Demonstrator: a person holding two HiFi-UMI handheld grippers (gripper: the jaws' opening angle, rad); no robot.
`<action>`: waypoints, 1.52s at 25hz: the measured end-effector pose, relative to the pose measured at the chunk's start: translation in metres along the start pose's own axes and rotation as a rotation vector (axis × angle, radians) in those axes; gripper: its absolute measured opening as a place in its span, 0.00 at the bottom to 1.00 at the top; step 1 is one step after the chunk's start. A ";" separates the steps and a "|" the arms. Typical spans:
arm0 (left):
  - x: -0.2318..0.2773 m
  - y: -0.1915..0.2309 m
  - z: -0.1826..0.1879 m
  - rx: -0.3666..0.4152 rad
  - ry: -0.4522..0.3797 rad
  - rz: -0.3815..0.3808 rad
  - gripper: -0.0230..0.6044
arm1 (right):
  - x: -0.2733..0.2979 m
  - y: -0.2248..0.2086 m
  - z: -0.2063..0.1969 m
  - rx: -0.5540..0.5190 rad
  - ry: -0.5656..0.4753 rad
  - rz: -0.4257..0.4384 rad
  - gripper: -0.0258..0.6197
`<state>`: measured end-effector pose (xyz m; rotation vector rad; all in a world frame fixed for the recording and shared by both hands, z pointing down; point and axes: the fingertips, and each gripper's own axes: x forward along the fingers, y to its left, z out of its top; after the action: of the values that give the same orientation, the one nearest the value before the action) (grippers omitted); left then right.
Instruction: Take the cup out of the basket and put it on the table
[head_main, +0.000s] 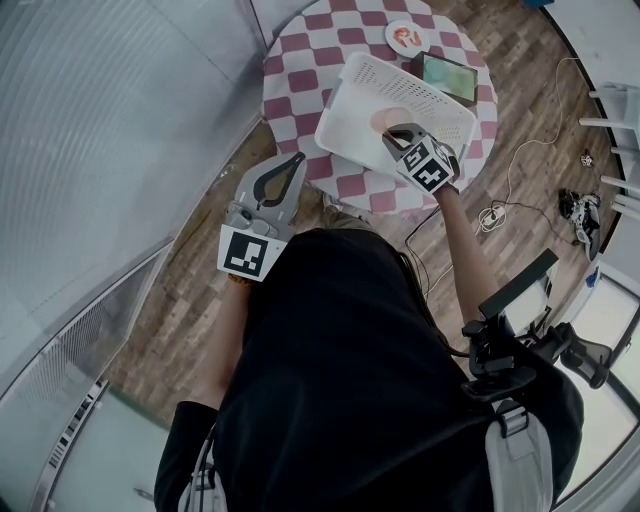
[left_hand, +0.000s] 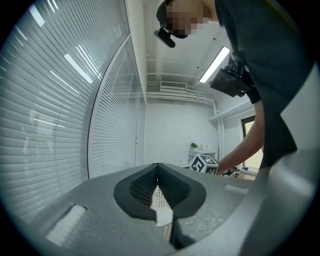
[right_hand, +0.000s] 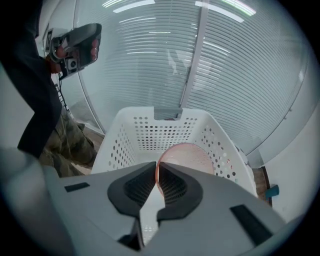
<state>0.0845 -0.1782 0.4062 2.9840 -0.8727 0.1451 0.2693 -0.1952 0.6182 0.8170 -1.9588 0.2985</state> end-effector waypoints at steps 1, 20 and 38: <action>0.001 0.000 0.000 0.000 0.000 -0.002 0.05 | -0.002 0.000 0.002 0.013 -0.010 -0.002 0.08; 0.006 0.001 -0.002 0.012 -0.002 -0.037 0.05 | -0.030 0.002 0.019 0.085 -0.113 -0.058 0.08; 0.020 -0.001 -0.002 0.016 -0.006 -0.092 0.05 | -0.071 0.000 0.041 0.134 -0.202 -0.119 0.08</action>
<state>0.1018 -0.1877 0.4098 3.0339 -0.7357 0.1420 0.2639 -0.1859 0.5369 1.0823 -2.0833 0.2874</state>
